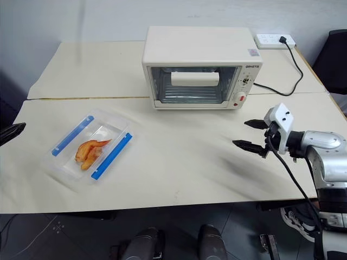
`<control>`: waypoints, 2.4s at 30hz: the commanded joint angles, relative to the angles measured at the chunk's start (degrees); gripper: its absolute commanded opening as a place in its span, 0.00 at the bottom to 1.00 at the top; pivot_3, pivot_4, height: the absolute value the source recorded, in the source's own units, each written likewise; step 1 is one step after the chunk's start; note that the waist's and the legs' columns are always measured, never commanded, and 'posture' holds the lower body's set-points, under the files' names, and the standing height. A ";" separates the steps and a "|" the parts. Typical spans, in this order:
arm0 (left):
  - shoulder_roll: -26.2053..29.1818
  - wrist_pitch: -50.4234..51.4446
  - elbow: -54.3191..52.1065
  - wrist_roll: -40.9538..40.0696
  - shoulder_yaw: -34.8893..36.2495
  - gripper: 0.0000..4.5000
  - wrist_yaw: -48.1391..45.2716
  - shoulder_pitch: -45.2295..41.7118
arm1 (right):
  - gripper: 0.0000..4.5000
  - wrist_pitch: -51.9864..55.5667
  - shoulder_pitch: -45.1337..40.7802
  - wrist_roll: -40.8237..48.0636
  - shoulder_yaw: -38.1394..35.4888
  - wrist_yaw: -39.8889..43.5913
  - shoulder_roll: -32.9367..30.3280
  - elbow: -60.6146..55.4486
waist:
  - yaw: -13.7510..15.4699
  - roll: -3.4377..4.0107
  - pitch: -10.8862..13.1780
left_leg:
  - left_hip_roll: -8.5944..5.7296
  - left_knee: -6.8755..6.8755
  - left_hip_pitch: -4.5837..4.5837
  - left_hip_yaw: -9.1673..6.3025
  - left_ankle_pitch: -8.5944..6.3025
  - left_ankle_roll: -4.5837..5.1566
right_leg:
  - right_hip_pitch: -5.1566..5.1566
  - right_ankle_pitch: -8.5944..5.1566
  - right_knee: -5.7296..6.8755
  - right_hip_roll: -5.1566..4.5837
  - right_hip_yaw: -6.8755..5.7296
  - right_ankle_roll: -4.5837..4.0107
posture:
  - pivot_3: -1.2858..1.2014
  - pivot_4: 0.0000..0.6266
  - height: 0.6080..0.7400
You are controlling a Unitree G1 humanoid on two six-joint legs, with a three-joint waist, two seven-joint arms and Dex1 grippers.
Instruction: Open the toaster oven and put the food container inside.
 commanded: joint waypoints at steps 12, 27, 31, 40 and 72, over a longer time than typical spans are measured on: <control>1.00 0.98 1.86 0.00 0.64 1.00 1.25 -1.60 | 1.00 1.44 0.11 1.14 -1.62 -1.02 -0.88 -4.02 | 0.01 0.00 0.00 | 0.00 0.00 0.00 0.03 -0.01 -0.01 | -0.02 0.00 0.02 0.00 0.00 0.00 | 0.52 0.24 1.00; 0.05 3.50 -1.33 -1.44 0.64 1.00 0.16 -1.90 | 1.00 3.59 -0.78 1.72 -1.56 -1.80 -0.86 -4.85 | 0.01 0.00 0.00 | 0.00 0.01 0.00 0.03 -0.01 -0.01 | -0.03 0.00 0.02 0.00 0.00 0.00 | 0.52 0.24 1.00; 0.71 7.78 -4.58 -4.42 1.16 1.00 -2.14 -2.49 | 1.00 5.38 -2.41 3.18 -1.58 -2.01 -0.19 -4.88 | -0.01 0.00 0.00 | 0.00 0.01 0.00 0.03 0.00 -0.01 | -0.02 0.00 0.02 0.00 0.00 0.00 | 0.52 0.24 1.00; 4.13 25.46 -26.94 -18.49 -4.83 1.00 -13.44 -7.71 | 1.00 10.05 -14.88 6.06 0.60 -4.62 6.00 -1.30 | -0.02 -0.01 0.01 | 0.07 0.04 -0.02 0.01 0.00 -0.01 | -0.02 0.00 0.04 0.00 0.03 0.00 | 0.52 0.24 1.00; -7.83 21.67 -20.28 -9.28 -28.45 1.00 -15.67 -38.31 | 1.00 4.93 -21.51 5.09 5.54 2.67 14.82 2.18 | -1.27 0.00 0.02 | -0.01 0.06 -0.10 0.00 0.01 -0.02 | -0.08 0.00 0.05 0.10 0.01 0.00 | 0.52 0.24 1.00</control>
